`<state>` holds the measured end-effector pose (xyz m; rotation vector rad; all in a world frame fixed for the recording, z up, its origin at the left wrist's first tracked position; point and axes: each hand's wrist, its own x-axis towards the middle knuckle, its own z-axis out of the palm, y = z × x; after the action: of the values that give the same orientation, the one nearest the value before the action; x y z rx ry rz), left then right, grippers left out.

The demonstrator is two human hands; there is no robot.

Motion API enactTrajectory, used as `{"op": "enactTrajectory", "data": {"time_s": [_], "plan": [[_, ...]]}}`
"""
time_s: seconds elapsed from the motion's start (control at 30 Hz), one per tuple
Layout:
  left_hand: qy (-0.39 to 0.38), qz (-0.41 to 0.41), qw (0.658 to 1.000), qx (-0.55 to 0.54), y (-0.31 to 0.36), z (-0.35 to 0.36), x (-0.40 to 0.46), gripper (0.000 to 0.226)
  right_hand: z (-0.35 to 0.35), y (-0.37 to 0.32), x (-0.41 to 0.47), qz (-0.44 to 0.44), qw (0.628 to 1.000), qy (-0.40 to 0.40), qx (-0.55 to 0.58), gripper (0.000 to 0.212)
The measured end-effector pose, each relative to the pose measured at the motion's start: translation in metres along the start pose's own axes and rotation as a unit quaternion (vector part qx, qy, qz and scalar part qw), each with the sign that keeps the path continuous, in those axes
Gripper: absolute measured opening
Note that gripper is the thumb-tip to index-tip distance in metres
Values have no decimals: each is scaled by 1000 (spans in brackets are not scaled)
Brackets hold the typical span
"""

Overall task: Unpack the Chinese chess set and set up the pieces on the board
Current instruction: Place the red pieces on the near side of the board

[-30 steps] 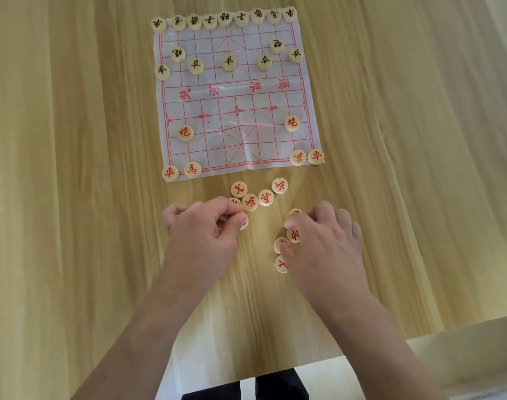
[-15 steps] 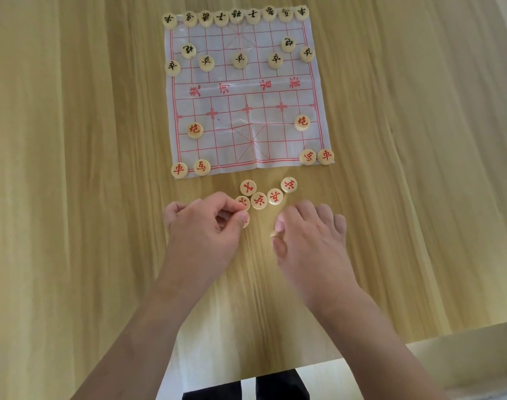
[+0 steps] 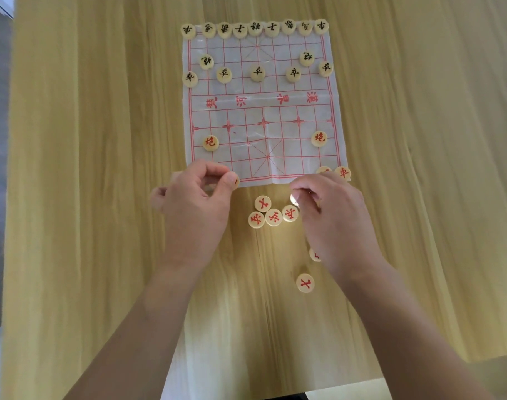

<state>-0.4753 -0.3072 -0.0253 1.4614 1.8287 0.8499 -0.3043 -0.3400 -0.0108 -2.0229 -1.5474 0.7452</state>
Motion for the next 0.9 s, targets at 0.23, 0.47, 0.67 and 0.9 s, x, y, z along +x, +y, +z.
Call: {"op": "enactTrajectory", "data": {"time_s": [0.23, 0.47, 0.67, 0.9], "plan": [[2, 71, 986, 149, -8, 23, 17, 8, 3, 3, 25, 11, 999, -15, -27, 24], [-13, 105, 963, 246, -17, 24, 28, 10, 8, 4, 43, 3, 991, -34, -129, 25], [-80, 153, 943, 286, -20, 11, 32, 34, 8, 5, 52, -3, 985, -35, -167, 23], [-65, 142, 943, 294, -25, 9, 31, 20, 10, 4, 57, -24, 977, -32, -209, 19]]}}
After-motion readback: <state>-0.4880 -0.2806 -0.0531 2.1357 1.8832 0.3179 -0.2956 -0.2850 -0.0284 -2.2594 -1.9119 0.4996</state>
